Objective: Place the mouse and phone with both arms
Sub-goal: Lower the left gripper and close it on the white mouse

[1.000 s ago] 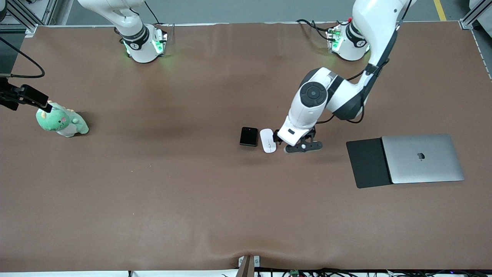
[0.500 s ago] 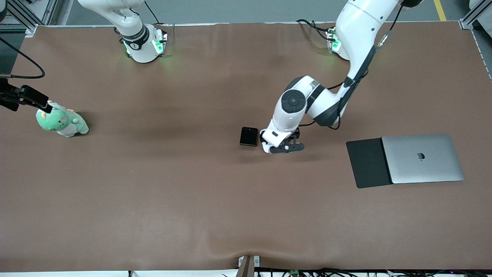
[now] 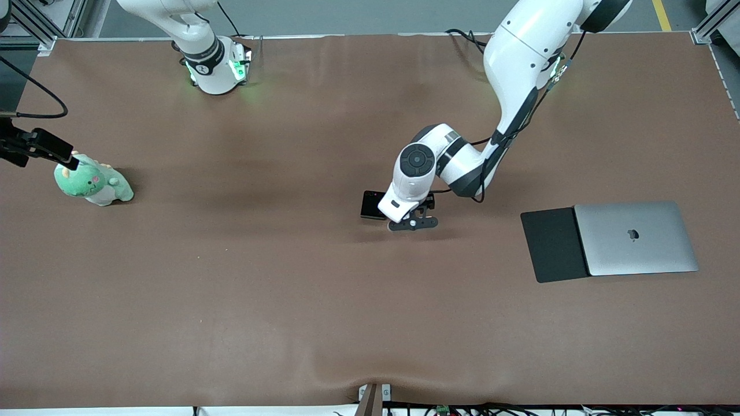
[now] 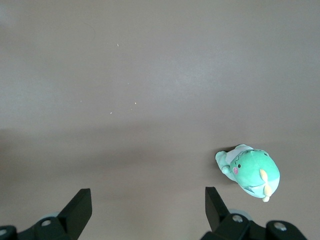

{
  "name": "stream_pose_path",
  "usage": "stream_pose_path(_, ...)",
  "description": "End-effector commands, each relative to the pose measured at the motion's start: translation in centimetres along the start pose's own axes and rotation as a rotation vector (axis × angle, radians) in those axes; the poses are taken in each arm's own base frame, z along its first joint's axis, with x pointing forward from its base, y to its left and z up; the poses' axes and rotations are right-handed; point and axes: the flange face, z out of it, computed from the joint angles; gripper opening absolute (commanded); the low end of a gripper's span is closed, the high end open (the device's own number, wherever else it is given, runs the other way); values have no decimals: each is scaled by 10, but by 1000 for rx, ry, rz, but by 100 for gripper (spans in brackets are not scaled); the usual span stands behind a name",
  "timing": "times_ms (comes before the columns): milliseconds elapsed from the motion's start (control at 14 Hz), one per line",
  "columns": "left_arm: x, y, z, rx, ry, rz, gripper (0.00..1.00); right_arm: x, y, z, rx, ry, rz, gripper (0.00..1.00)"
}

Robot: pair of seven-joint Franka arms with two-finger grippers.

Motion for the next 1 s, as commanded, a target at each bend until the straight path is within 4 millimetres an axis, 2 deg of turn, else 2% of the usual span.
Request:
stream_pose_path(0, 2, 2, 10, 24, 11, -13, 100, -1, 1, 1, 18, -5, -7, 100)
stream_pose_path(500, 0, 0, 22, 37, -2, -17, 100, -1, 2, 1, 18, -5, -5, 100)
stream_pose_path(786, 13, -10, 17, 32, 7, -36, 100, 0, 1, 2, 18, -6, -5, 100)
stream_pose_path(857, 18, -15, 13, 26, 6, -59, 81, -1, 1, 2, 18, -8, -5, 100)
stream_pose_path(929, 20, -19, 14, 29, 6, -60, 51, -1, 1, 2, 18, -8, -5, 100)
